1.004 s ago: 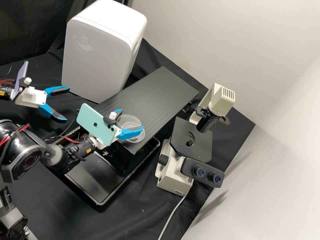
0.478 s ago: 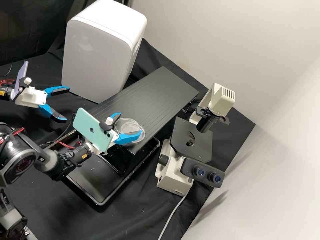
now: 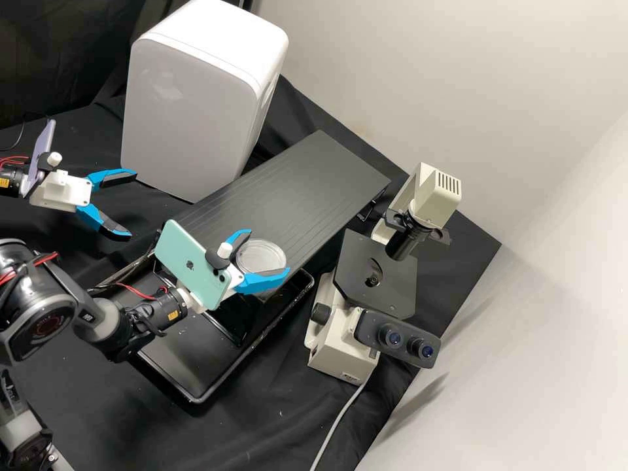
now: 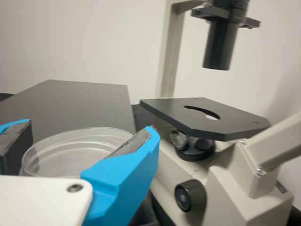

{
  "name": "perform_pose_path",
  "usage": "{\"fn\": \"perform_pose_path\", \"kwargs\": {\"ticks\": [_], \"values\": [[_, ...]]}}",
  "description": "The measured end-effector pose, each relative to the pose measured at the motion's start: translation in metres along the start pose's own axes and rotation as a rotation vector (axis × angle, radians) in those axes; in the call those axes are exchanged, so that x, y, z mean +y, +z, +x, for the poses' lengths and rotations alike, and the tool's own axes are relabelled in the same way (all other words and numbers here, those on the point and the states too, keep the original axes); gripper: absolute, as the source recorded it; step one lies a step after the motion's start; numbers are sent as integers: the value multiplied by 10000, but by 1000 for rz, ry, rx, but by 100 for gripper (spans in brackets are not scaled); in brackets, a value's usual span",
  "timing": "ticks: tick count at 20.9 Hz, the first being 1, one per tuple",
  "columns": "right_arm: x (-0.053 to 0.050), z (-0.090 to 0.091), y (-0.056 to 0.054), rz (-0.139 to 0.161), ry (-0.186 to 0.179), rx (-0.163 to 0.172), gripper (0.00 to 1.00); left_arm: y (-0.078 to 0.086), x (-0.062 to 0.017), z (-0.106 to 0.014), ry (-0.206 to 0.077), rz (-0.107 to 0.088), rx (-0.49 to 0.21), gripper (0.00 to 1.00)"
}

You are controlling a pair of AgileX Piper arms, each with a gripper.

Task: Place the lid on the petri dish

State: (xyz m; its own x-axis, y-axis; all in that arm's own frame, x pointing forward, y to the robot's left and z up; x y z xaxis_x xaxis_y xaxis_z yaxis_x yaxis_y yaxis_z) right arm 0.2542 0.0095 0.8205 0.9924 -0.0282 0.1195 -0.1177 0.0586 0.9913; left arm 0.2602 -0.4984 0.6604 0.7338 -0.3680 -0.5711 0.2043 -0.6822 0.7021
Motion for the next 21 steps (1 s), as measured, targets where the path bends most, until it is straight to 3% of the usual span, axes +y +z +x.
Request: {"fn": "perform_pose_path", "kwargs": {"ticks": [7, 10, 16, 21], "values": [[40, 31, 78, 4, 18, -30, 0, 0, 0, 0, 0, 0, 0, 100], [30, 56, 90, 28, 17, -33, 0, 0, 0, 0, 0, 0, 0, 100], [19, 58, 79, 40, 13, -28, 0, 0, 0, 0, 0, 0, 0, 100], [-24, 70, 2, 43, -7, -1, 0, 0, 0, 0, 0, 0, 0, 100]]}}
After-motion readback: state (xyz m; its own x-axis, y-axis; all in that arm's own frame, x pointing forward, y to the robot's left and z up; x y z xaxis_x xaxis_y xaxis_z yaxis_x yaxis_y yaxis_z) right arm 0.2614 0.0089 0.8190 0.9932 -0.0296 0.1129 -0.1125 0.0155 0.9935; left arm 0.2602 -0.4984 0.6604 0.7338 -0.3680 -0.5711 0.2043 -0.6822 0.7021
